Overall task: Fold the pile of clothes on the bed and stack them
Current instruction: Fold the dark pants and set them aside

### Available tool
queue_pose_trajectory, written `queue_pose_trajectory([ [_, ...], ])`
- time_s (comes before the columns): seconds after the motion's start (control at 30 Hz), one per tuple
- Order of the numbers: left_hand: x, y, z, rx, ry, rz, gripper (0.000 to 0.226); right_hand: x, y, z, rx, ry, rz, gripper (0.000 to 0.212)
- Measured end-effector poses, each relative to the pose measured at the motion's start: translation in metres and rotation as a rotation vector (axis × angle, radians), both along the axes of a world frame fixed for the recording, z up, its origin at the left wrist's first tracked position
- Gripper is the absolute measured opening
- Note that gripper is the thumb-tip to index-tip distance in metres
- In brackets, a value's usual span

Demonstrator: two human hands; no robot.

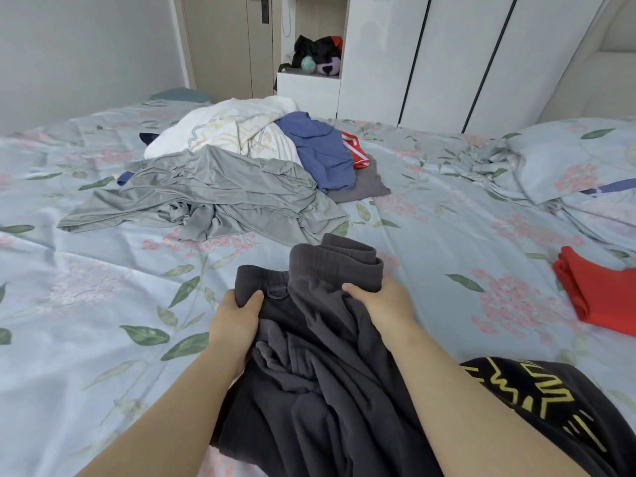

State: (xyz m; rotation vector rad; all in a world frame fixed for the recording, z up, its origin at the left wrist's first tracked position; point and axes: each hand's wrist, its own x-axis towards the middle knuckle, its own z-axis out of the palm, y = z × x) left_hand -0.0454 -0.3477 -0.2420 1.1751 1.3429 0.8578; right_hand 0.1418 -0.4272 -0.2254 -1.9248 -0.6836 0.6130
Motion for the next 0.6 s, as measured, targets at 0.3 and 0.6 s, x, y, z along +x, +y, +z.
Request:
queue_pose_trajectory([
  [0.3, 0.015, -0.009, 0.038, -0.128, -0.206, -0.081, 0.011, 0.011, -0.044, 0.047, 0.297, -0.116, -0.367, 0.018],
  [0.6, 0.037, -0.046, 0.052, 0.198, 0.406, -0.252, 0.027, 0.028, -0.115, 0.057, -0.607, -0.795, -0.008, 0.044],
])
